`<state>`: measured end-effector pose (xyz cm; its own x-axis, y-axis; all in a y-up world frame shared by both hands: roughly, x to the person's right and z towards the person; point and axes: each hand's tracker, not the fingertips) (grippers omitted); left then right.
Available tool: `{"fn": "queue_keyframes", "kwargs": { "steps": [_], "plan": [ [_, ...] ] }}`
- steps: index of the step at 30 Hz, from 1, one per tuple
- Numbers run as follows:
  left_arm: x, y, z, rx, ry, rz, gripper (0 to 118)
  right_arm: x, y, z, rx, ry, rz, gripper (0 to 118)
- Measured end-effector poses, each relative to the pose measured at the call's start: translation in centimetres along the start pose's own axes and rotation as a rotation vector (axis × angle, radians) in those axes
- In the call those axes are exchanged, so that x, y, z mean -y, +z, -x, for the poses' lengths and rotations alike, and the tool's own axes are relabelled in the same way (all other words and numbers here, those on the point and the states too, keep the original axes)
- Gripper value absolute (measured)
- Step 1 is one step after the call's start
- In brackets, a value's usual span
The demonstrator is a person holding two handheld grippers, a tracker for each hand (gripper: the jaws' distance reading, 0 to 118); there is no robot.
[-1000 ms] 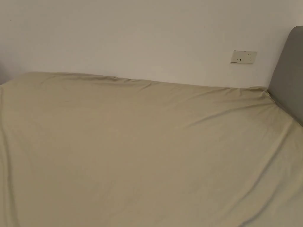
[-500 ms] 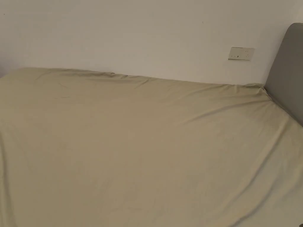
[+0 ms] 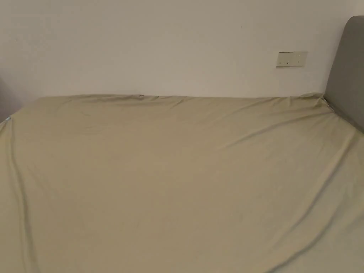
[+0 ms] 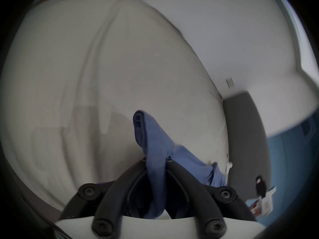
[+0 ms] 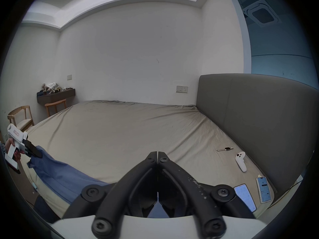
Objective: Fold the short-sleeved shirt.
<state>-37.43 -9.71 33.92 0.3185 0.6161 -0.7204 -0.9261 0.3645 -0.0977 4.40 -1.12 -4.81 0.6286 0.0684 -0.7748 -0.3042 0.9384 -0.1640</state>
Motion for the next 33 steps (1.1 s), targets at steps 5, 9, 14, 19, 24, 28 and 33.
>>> {"fn": "queue_keyframes", "kwargs": {
  "steps": [5,9,14,19,24,28,33],
  "plan": [
    [2.2,-3.1,-8.7,0.045,-0.19,0.043,5,0.5,1.0,-0.8,-0.008,-0.03,-0.015,2],
    [5.2,-9.5,-13.5,-0.01,-0.322,0.143,5,0.9,2.2,-1.8,0.009,-0.046,-0.034,2],
    [9.4,-17.3,-16.2,-0.14,-0.43,0.19,8,1.4,3.8,-3.7,0.05,-0.085,-0.046,2],
    [10.6,-16.5,-17.5,-0.051,-0.372,0.105,81,2.1,4.8,-5.2,0.09,-0.117,-0.046,2],
    [8.9,-10.8,-18.4,-0.078,-0.447,-0.221,27,3.0,4.5,-5.7,0.091,-0.155,-0.029,2],
    [10.5,-12.4,-18.3,-0.315,-0.685,-0.172,0,3.3,4.4,-5.4,0.071,-0.171,-0.024,2],
    [16.1,-17.5,-18.3,-0.255,-0.697,0.067,0,3.6,4.3,-5.2,0.056,-0.169,-0.016,2]
  ]
}}
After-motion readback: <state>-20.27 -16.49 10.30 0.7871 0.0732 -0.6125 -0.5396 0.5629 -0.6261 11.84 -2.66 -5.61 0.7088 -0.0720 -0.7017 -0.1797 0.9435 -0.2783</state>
